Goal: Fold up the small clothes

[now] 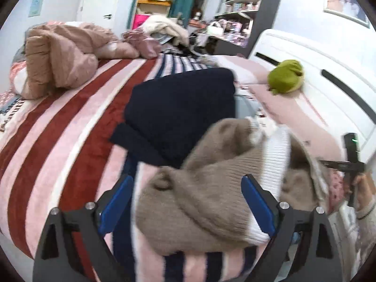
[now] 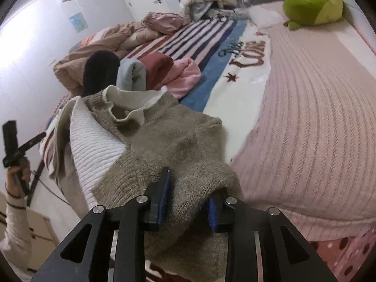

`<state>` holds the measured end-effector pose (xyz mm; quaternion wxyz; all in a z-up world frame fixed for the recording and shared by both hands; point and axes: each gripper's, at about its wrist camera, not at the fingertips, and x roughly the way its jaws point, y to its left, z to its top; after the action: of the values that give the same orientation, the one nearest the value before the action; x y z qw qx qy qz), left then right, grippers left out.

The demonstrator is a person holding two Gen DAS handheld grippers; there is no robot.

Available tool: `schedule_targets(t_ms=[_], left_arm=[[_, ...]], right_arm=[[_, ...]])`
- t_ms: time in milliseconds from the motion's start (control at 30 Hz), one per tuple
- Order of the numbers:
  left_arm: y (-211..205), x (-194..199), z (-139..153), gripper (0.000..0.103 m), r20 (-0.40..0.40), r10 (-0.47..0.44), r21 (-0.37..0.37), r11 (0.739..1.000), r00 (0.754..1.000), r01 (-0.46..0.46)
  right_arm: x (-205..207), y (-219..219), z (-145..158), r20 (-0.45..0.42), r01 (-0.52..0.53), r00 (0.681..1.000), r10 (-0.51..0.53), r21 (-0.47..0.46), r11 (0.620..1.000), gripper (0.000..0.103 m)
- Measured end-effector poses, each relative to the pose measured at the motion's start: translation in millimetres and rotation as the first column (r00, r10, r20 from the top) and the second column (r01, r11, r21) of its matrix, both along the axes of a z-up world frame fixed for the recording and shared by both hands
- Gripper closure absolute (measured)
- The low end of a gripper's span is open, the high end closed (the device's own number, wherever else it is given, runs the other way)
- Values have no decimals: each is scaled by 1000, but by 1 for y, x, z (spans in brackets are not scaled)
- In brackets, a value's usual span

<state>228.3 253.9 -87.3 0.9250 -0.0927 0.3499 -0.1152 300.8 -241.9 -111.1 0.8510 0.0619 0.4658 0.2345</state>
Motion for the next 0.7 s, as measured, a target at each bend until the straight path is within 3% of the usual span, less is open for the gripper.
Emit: schedule_targets(t_ms=[67,200,233,333,400,467,567,700], left_arm=[[-18,-7,0,11,-2,-58,18,998,998,58],[-52,-19,-9,11,-24,-147,43,988,989,148],[-58,-21,-10,11,-32,-159,41,986,987,160],[-74,-26,-15,11,-39,-173,70,982,984,175],[-82,-26,-17,11,-38,-171,107,979,984,174],[-90,-24,-22,11,-41,-172,145,974,984,176],[-102,-20,-31,11,-66,-187,174,965,980,196],[-113,-13,-39,11,-75,-166,250,951,983,180]], right_arm=[[7,-6,-9,-84,40,996,-34,68,997,65],[1,-22,-27,-188,120,979,-77,228,966,30],[-2,-25,-27,-193,132,977,-86,238,962,27],[-22,-34,-13,-153,176,977,-147,197,964,24],[-42,-31,4,-71,162,986,-153,132,978,24],[-68,-16,23,59,103,993,-105,44,994,24],[-92,12,30,143,-21,989,25,-31,999,24],[-102,48,14,116,-133,983,141,-69,989,24]])
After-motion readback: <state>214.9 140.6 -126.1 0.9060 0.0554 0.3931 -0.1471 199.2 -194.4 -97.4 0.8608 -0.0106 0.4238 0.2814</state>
